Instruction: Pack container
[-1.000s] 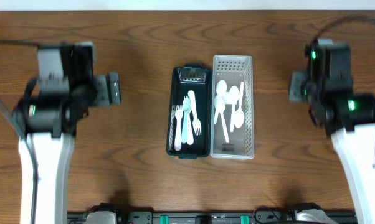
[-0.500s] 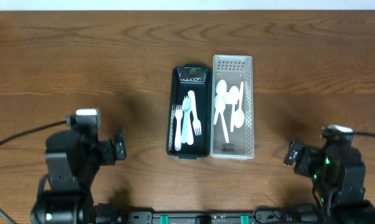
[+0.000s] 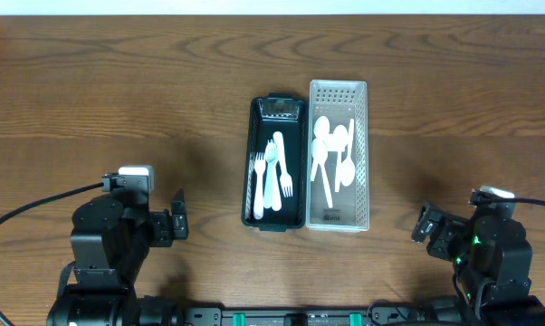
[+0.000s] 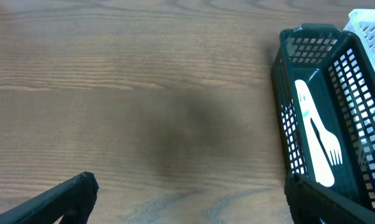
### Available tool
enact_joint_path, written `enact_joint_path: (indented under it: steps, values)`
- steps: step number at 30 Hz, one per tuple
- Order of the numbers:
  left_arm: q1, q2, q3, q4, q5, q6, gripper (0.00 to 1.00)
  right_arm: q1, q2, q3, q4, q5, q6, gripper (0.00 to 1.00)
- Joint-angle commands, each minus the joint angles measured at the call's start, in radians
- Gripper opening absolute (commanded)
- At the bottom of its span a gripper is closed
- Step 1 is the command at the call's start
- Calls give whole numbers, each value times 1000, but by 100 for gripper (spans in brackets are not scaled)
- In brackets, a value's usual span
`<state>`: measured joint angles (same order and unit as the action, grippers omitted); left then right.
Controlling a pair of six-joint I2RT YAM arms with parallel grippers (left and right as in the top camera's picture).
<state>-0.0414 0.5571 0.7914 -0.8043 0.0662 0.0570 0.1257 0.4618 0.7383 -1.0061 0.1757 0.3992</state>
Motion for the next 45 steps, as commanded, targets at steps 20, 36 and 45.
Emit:
enact_joint_path:
  steps: [20,36,45]
  values:
    - [-4,-3,-2,-2,-15,13,98,-11,-101,-8,-60,19,4,99]
    - [-4,-3,-2,-2,-15,13,98,-114,-450,-264,360,-102,-252,99]
    - [-4,-3,-2,-2,-15,13,98,-113,-454,-587,901,-165,-267,99]
